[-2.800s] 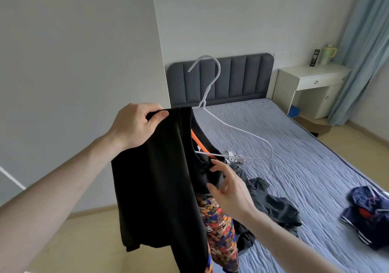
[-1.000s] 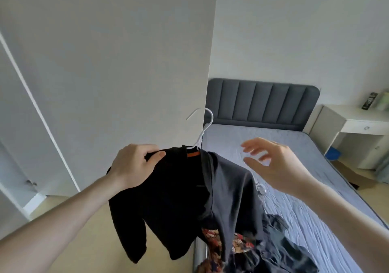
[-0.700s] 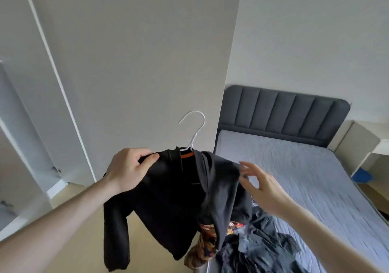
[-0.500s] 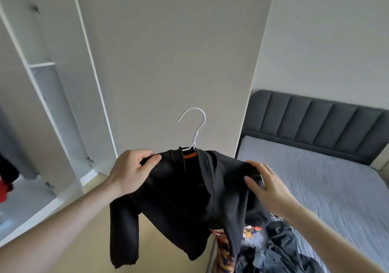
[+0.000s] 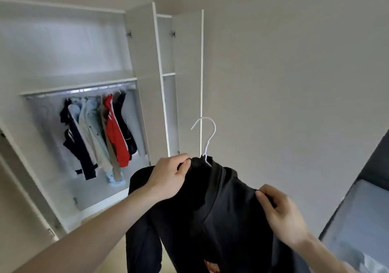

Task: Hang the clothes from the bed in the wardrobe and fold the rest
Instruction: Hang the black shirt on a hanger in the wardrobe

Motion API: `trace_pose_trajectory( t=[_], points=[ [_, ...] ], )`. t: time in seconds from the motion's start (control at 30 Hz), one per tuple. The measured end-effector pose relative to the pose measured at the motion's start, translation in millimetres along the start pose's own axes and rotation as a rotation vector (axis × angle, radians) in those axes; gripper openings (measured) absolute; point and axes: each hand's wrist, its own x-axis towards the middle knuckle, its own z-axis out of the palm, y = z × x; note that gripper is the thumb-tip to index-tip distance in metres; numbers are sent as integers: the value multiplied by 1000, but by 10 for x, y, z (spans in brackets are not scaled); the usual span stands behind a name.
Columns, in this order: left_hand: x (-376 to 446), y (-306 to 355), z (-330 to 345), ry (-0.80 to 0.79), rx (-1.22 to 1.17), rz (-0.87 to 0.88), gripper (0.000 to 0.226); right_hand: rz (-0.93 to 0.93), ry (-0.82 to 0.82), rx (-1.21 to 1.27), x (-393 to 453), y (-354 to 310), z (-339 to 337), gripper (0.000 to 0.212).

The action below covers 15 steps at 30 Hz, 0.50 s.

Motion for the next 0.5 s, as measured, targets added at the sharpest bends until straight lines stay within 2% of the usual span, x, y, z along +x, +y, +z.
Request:
trace_pose_trajectory(
  t=[0.17,0.3,0.4,0.43,0.5],
  points=[
    [62,-530,-412,-19,-35,-79,39,1,-82,24,437,-278,651,34],
    [200,-916,-868,40,-56,-108,43,-20,-31,62,832,-567,1191,32],
    [268,-1281,-1066,60,0,-121,34,-45,-30,81,1147,-841,1670,31],
    [279,-1390,-1089,77,62,-128,38,-58,-34,98,1235,-917,1823,31],
    [355,-1667,-1174,147,152,-150,62,-99,-55,116,1435,-1088,2190,31]
  ],
)
